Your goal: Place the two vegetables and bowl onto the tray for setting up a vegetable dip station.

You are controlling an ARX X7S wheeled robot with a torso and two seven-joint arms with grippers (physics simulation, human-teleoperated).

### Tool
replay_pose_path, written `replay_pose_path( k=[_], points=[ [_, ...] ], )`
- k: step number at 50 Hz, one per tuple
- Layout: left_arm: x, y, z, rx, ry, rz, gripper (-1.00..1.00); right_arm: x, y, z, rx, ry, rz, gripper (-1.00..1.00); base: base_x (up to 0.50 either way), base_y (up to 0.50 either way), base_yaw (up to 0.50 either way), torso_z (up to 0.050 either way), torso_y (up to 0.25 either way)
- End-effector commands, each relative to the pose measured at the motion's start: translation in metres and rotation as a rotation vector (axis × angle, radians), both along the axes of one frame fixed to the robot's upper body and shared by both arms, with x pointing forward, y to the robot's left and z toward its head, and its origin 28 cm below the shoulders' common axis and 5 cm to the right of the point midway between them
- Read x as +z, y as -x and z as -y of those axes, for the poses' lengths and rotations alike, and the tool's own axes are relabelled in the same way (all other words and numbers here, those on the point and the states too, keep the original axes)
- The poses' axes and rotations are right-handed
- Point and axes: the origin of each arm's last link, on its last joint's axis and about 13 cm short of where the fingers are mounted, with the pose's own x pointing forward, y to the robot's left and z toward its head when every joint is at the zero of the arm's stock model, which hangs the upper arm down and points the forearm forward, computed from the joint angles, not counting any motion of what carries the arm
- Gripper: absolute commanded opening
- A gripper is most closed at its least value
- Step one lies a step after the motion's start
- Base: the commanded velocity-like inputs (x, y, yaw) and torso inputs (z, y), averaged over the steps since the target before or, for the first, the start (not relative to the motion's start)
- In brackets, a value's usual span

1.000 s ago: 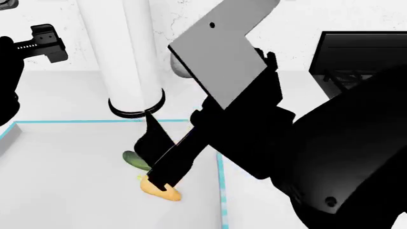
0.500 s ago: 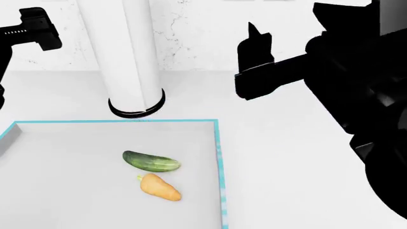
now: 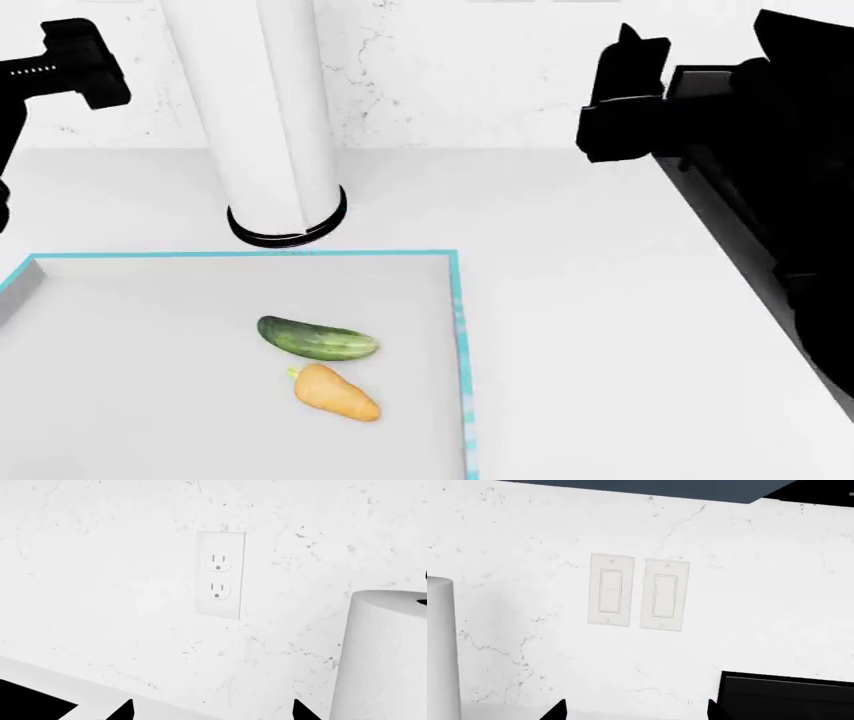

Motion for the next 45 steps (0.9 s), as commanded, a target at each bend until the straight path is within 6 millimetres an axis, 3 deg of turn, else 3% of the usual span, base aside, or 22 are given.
replay_pose_path(
  k=[1,7,45],
  points=[
    [-0.003,-0.001,0.000,-0.002,0.000,-0.005,1.00,-0.004,-0.003,0.008,-0.069,-0.049,0.021,1.00,0.00,0.00,0.00,0.000,0.000],
    [-0.004,-0.001,0.001,-0.007,0.004,-0.006,1.00,-0.004,-0.002,0.008,-0.091,-0.021,0.012,1.00,-0.09,0.00,0.00,0.000,0.000],
    [-0.004,0.010,-0.004,0.001,0.023,0.007,1.00,-0.003,0.002,0.005,-0.069,0.023,0.064,1.00,-0.50,0.00,0.00,0.000,0.000]
  ],
)
